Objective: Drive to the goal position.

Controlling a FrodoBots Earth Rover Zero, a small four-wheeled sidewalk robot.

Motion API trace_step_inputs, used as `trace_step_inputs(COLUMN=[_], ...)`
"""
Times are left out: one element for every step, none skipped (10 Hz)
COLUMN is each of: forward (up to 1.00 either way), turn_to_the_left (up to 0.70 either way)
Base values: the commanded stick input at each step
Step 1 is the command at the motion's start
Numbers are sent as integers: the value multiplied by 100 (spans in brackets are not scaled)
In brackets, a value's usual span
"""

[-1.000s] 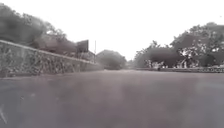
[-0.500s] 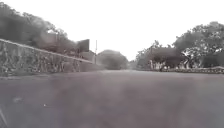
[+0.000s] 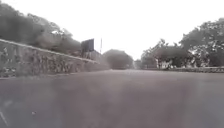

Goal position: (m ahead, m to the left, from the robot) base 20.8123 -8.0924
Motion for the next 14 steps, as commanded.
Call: trace_step_inputs(forward=[70,70,70,70,70,70,70,70,70,70,70,70,70,70], turn_to_the_left=[0,0,0,0,0,0,0,0,0,0,0,0,0,0])
